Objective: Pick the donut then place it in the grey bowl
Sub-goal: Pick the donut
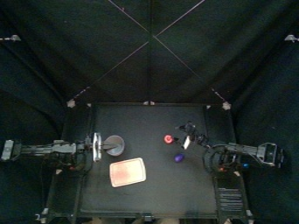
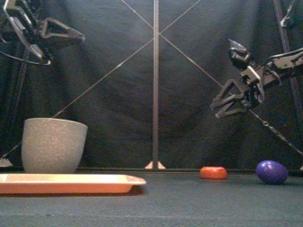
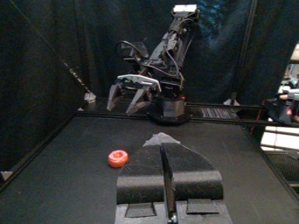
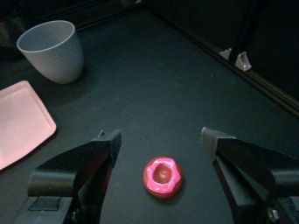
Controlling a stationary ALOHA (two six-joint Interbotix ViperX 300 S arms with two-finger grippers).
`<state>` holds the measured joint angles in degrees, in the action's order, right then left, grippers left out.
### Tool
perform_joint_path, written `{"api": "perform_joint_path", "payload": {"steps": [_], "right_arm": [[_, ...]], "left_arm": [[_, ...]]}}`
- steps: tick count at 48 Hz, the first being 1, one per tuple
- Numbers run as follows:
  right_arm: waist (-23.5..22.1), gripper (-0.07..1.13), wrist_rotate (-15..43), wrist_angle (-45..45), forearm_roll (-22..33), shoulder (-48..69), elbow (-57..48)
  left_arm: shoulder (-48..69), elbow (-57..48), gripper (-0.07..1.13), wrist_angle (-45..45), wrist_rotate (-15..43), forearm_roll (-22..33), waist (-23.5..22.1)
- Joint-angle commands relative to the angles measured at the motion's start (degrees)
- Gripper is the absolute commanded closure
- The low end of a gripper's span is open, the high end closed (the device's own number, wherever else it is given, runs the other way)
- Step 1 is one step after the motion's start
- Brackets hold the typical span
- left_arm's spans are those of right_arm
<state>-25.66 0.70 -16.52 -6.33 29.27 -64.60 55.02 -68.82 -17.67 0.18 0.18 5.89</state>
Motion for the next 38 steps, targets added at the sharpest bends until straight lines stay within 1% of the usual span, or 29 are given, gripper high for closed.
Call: {"api": "perform_joint_path", "payload": {"steps": [1, 7, 16, 22, 38], "right_arm": [[-0.5, 0.02, -0.2, -0.2, -1.0, -3.0, 2.0], [-0.4, 0.02, -0.1, 1.1, -0.6, -8.8, 3.7], [-0.8, 0.02, -0.2, 7.9, -0.9, -16.9, 7.9], [-1.6, 0.02, -0.1, 11.5, -1.0, -20.1, 10.2], [-1.5, 0.02, -0.1, 13.8, -1.0, -26.2, 13.0]], "left_arm": [[-0.4, 0.8, 1.02, -0.5, 0.0, -0.1, 0.4], [-0.3, 0.7, 1.02, -0.5, 0.0, -0.1, 1.1], [-0.4, 0.1, 1.02, -0.5, -0.2, 0.1, 1.5], [-0.3, -0.4, 1.02, -0.5, -0.3, 0.5, 1.6], [-0.3, -1.1, 1.02, -0.5, -0.2, 1.9, 1.7]]}}
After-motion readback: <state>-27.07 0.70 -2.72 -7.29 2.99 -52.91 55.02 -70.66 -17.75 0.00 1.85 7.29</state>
